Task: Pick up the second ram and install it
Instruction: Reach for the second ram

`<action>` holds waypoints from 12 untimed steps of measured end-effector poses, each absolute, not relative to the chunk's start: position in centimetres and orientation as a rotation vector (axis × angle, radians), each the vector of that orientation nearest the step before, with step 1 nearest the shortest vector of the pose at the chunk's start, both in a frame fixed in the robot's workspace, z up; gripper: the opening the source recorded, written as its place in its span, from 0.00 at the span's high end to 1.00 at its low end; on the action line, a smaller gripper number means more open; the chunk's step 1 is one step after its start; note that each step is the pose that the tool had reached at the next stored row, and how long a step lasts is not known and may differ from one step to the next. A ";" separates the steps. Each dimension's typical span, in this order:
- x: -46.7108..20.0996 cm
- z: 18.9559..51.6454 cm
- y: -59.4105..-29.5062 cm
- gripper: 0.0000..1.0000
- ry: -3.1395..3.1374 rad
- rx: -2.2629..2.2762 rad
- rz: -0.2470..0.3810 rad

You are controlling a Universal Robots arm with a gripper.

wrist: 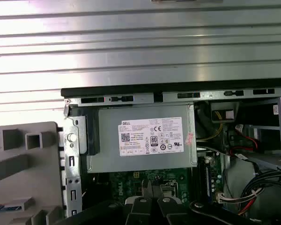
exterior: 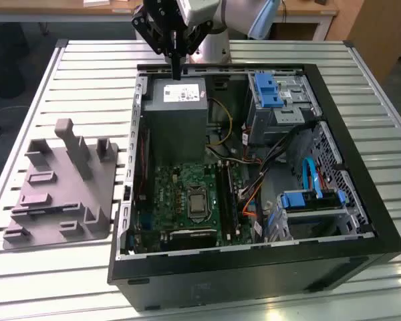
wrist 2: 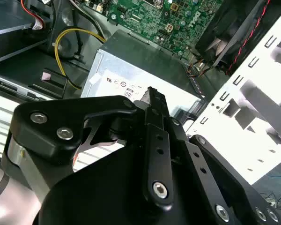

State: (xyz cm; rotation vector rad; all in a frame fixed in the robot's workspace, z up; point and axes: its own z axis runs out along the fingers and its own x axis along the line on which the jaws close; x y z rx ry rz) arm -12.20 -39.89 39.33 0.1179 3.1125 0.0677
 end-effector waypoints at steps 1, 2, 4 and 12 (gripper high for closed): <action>-12.2 39.3 -39.9 0.90 3.112 0.118 0.068; -12.2 39.3 -39.9 0.90 3.112 0.118 0.068; -12.2 39.3 -39.9 0.90 3.112 0.118 0.068; -12.3 39.3 -39.9 0.90 3.113 0.118 0.067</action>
